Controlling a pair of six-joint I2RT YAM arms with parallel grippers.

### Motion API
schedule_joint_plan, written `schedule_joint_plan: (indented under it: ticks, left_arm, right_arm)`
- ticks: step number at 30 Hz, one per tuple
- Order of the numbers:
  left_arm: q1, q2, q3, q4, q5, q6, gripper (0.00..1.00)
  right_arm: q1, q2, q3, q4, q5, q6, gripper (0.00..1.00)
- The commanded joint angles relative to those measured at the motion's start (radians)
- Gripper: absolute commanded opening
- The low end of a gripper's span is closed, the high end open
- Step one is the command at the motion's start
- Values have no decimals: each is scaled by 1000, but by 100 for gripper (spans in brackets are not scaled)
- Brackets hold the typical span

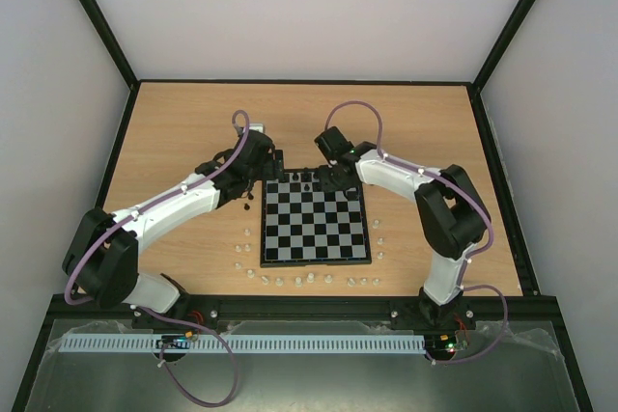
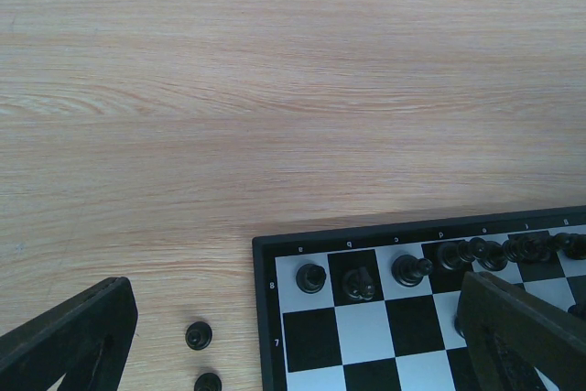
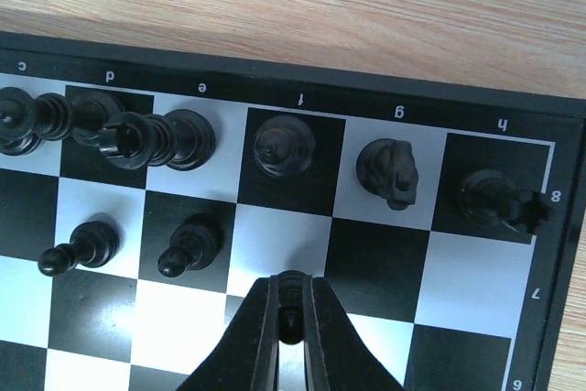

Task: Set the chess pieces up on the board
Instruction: Place the chess piece on the chessboard.

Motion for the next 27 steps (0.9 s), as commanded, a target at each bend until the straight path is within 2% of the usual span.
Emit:
schedule_joint_plan:
  ticks: [1, 27]
  left_arm:
    - [7, 6, -2, 1, -21, -8, 99]
    - [7, 11, -3, 0, -22, -7, 99]
  right_arm:
    - [8, 21, 31, -47, 27, -8, 2]
    - [10, 72, 44, 5, 18, -14, 7]
